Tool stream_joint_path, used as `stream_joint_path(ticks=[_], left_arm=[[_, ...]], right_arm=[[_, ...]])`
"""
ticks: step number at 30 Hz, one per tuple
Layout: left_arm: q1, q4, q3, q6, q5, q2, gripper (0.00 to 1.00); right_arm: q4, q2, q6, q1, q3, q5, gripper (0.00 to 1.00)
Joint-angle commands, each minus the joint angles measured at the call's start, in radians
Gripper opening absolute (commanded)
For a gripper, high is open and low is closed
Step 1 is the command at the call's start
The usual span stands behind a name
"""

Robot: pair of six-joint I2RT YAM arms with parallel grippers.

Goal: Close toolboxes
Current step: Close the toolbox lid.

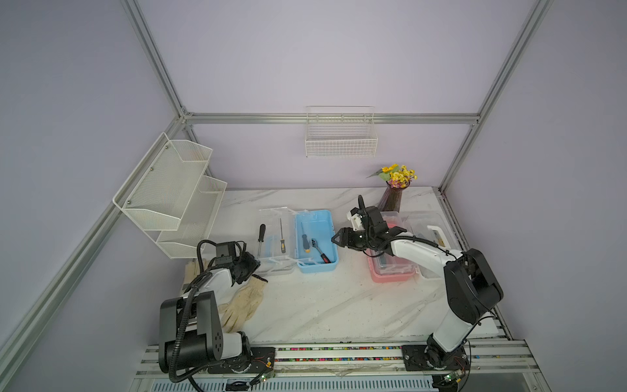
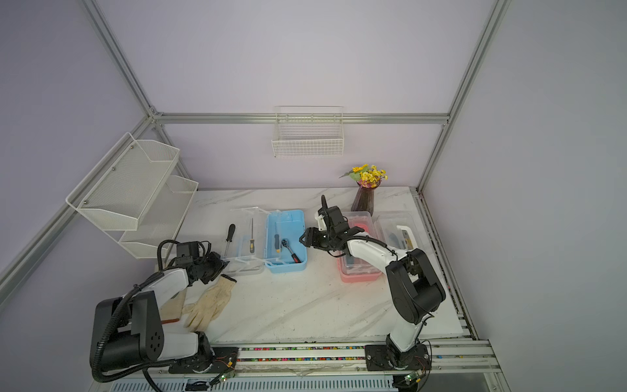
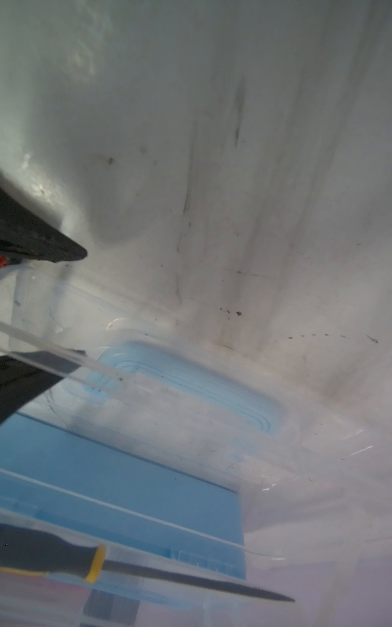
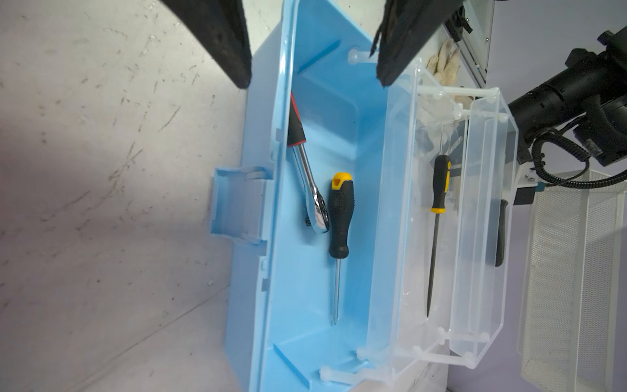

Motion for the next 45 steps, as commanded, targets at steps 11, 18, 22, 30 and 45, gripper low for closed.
stream_joint_path(ticks=[11,18,22,30,45], left_arm=[[-0.135,-0.195,0.205,0.101,-0.187,-0.024,0.21],[-0.208,-0.362,0.326,0.148,-0.312,-0.087,0.15],[-0.236,-0.434,0.377,0.167,-0.376,-0.122,0.09],[-0.273,-0.571,0.49,0.225,-0.517,-0.154,0.0],[-0.487,-0.738,0.81,0.451,-0.661,-0.093,0.0]], right_arm=[[-0.05,0.083,-0.027,0.073,0.036,0.184,0.51],[-0.07,0.075,-0.037,0.081,0.027,0.232,0.48],[-0.095,0.061,-0.043,0.085,0.033,0.261,0.48],[-0.084,-0.039,-0.006,0.08,0.038,0.128,0.51],[0.154,0.08,0.033,0.07,-0.038,0.012,0.5]])
